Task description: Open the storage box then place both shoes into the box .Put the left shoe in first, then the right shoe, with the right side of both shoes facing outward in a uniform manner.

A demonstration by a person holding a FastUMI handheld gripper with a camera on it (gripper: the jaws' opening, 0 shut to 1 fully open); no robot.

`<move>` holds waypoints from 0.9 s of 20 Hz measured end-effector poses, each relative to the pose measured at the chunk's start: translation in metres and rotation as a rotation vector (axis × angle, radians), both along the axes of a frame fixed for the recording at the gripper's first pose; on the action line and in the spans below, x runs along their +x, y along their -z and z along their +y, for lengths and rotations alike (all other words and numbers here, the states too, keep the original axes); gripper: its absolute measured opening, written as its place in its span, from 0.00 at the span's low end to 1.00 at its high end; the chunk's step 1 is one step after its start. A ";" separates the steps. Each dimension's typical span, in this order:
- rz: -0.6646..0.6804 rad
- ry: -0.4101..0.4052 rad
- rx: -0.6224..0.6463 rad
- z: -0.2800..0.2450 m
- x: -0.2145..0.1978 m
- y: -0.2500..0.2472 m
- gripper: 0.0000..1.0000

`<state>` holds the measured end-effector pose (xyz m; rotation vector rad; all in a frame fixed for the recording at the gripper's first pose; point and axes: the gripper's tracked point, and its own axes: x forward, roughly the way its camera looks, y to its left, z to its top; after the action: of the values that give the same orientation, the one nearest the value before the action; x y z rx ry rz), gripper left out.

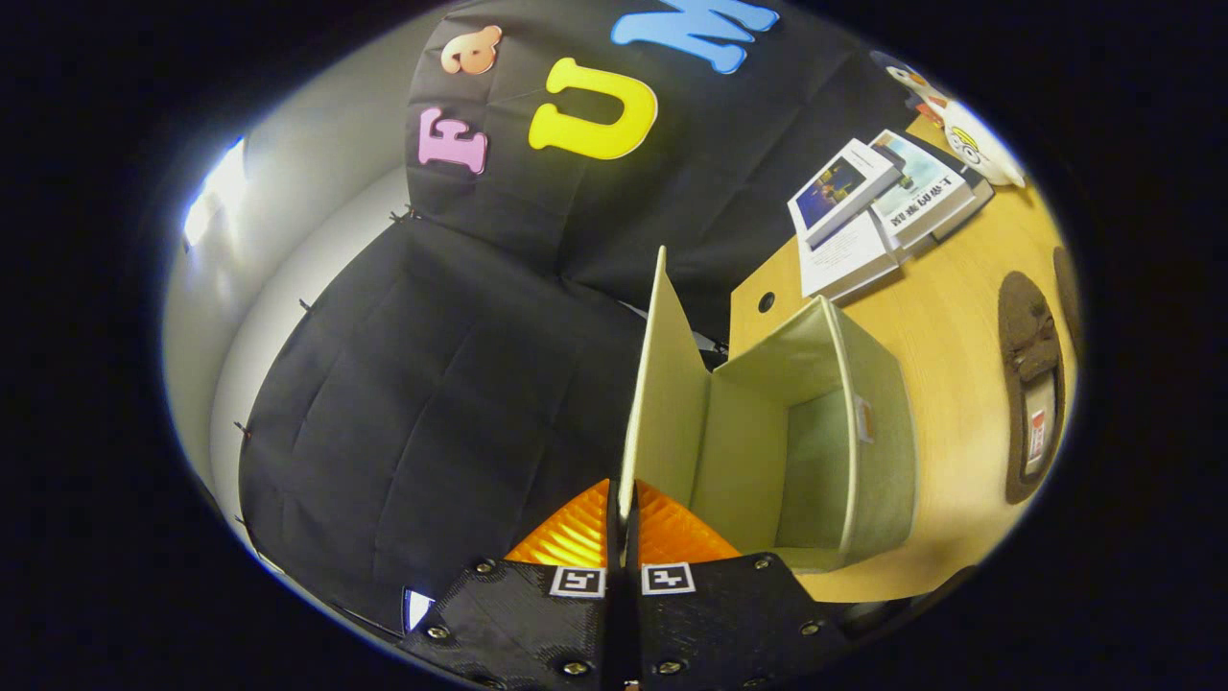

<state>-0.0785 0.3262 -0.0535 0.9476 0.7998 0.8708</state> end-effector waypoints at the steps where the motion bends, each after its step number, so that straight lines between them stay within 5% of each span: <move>1: -0.015 -0.006 -0.009 0.007 -0.001 -0.005 0.00; 18: -0.099 -0.075 -0.118 0.136 -0.024 -0.028 0.00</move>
<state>-0.1022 0.4621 -0.0257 0.7697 0.7966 0.9180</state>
